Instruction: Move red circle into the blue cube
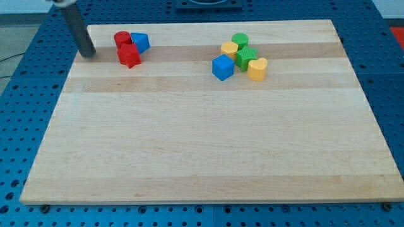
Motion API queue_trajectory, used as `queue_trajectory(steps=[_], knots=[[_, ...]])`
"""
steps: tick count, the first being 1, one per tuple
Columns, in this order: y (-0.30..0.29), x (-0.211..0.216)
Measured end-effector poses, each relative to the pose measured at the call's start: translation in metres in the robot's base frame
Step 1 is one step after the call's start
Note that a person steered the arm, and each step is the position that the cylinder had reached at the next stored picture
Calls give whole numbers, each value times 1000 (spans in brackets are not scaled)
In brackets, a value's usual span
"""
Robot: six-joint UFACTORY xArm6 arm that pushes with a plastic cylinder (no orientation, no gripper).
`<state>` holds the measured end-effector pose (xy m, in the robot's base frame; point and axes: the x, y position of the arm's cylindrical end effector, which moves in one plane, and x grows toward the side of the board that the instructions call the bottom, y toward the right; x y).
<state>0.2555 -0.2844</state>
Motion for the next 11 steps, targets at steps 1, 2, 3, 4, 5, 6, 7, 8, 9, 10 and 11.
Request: queue_trajectory(steps=[1, 2, 3, 4, 5, 6, 7, 8, 9, 10, 11], knots=[[47, -30], [131, 29], [164, 104], [134, 85], [93, 35], [27, 79], [63, 112], [109, 63], [136, 64], [81, 76], [162, 104]])
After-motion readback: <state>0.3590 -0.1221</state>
